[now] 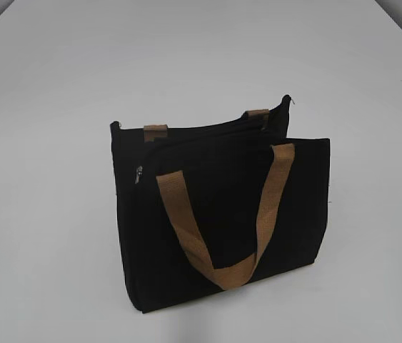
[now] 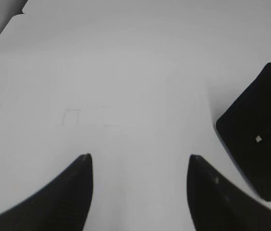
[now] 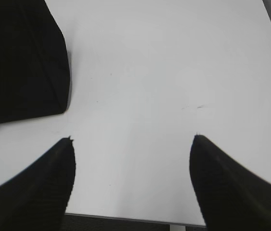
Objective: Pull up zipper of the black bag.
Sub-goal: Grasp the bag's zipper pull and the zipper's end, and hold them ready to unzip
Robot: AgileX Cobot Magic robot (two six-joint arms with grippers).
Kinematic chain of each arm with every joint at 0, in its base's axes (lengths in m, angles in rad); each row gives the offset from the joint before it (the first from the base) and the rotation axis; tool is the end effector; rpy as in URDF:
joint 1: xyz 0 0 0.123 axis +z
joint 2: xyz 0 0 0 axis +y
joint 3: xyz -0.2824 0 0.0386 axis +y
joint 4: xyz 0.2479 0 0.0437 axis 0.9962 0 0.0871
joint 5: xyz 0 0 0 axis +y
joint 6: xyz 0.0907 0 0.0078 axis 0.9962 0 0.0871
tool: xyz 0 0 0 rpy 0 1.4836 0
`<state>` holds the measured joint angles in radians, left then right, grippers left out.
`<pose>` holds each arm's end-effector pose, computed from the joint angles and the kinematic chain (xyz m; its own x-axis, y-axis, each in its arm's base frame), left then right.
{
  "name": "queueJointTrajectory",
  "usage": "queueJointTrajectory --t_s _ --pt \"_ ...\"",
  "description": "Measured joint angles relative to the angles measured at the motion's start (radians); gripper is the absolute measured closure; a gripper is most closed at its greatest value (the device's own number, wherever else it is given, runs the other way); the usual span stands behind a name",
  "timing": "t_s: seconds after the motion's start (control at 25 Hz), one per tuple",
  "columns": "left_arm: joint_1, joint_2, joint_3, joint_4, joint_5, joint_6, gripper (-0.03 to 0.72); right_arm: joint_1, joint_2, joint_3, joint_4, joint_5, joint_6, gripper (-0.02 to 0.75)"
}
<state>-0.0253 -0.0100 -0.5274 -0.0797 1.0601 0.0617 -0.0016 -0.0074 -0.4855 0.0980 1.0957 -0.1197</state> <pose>-0.0100 -0.0061 0.2849 -0.4184 0.0332 -0.9077 0.0977 0.9952 -0.0086 -0.0060 0.0079 0.2706 -0.4844 -0.0736 -0.8717 -0.1107 0.9936 -0.0224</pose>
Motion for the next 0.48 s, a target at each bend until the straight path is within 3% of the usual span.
queueJointTrajectory --t_s 0.48 --pt "0.0 0.0 0.0 0.0 0.0 0.0 0.224 0.0 0.0 0.0 0.0 0.0 0.0 0.166"
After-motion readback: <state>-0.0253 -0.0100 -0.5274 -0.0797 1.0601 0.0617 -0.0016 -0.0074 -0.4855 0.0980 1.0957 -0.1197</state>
